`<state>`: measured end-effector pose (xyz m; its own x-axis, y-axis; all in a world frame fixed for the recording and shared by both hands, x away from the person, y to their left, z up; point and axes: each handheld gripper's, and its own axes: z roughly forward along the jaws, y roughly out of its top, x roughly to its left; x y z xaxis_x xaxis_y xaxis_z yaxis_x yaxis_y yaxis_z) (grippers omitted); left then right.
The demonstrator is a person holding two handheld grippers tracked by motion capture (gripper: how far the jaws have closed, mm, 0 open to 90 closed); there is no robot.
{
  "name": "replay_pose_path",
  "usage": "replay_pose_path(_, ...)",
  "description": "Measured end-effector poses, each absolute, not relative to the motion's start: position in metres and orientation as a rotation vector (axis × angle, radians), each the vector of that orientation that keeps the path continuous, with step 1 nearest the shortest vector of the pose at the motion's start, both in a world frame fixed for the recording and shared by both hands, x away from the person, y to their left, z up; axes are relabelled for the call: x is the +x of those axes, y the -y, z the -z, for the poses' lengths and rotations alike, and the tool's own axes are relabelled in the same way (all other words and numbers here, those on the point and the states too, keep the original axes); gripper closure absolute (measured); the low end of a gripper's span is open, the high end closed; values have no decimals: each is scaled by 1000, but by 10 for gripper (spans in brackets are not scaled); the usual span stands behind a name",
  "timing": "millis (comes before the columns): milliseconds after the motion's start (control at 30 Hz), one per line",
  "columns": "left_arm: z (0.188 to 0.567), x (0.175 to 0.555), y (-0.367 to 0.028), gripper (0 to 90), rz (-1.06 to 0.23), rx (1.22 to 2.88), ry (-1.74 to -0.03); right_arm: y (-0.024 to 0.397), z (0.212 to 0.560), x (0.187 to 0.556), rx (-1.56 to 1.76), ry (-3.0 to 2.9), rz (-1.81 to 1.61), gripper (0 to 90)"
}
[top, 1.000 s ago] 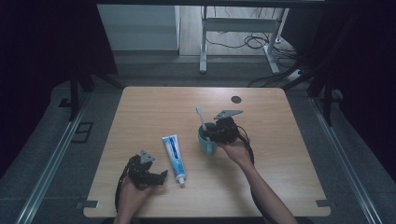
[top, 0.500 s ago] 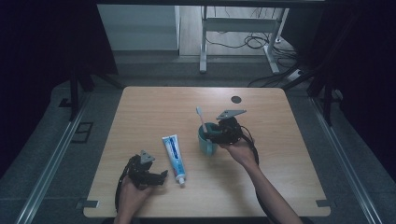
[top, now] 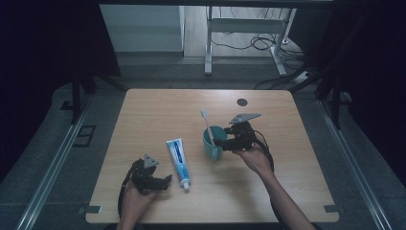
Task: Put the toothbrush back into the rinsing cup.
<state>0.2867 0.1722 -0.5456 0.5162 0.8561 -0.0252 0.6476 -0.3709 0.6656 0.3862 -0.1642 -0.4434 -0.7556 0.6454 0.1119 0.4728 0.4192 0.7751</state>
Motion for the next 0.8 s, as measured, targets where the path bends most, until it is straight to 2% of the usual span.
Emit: replay_pose_path(800,546,287,-172,12,-435,2135,-1222,202,448,365,990,-2448,-1248,154)
